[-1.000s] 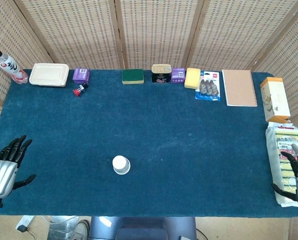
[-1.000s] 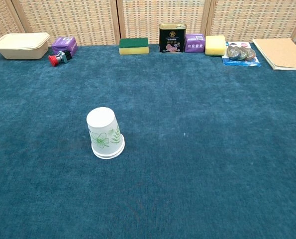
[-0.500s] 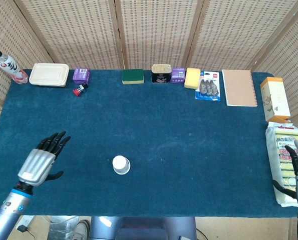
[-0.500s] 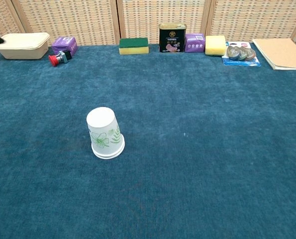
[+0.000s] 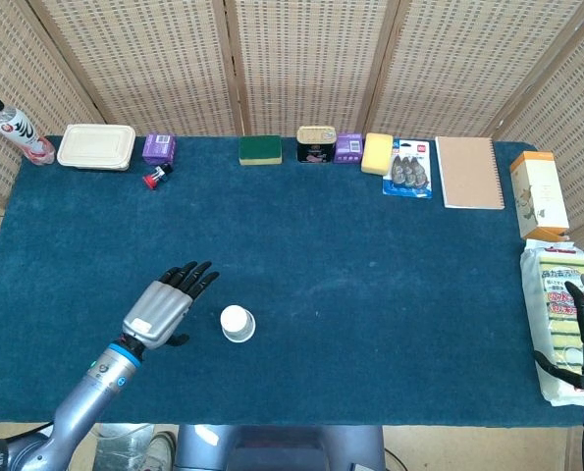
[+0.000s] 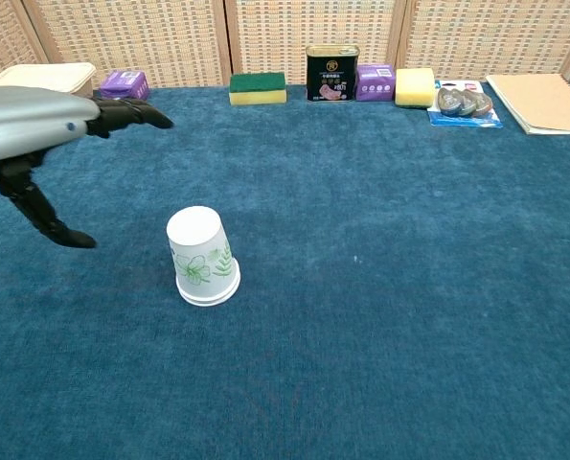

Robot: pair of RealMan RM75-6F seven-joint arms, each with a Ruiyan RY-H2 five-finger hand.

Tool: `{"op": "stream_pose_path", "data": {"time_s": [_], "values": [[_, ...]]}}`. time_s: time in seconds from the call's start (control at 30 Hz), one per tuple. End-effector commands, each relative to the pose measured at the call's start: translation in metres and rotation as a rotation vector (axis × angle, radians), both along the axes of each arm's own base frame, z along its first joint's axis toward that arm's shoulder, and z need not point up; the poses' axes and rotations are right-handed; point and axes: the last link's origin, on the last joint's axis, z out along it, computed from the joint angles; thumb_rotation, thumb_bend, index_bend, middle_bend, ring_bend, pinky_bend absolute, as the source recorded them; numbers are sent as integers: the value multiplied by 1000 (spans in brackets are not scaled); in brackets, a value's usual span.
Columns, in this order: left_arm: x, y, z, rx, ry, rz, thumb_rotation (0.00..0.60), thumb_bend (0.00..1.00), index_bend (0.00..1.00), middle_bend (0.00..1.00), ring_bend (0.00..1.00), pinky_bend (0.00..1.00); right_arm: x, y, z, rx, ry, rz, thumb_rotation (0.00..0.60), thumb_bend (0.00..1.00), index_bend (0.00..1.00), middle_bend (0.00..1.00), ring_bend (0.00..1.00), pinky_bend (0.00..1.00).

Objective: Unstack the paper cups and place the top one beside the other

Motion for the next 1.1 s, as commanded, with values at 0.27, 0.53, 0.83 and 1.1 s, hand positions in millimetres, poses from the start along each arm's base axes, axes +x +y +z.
{"op": "stream_pose_path", "data": {"time_s": [0.27, 0.53, 0.83, 1.1], "values": [[28, 4, -29, -42, 21, 11, 600, 129, 0, 0, 0, 136, -1, 0, 2, 22, -20, -5, 600, 0, 0, 0, 0, 0], [36, 8, -44, -45, 56, 22, 600, 172, 19, 0, 0, 136, -1, 1, 4, 22, -41, 2, 600, 0, 0, 0, 0, 0], [43, 8, -50, -45, 65, 33, 600, 192, 150, 0, 0, 136, -1, 0, 4, 27, -48, -1, 600, 0, 0, 0, 0, 0], [42, 7, -52, -48, 75, 46, 600, 195, 239, 0, 0, 136, -1, 1, 4, 33, -46, 2, 600, 0, 0, 0, 0, 0]]}}
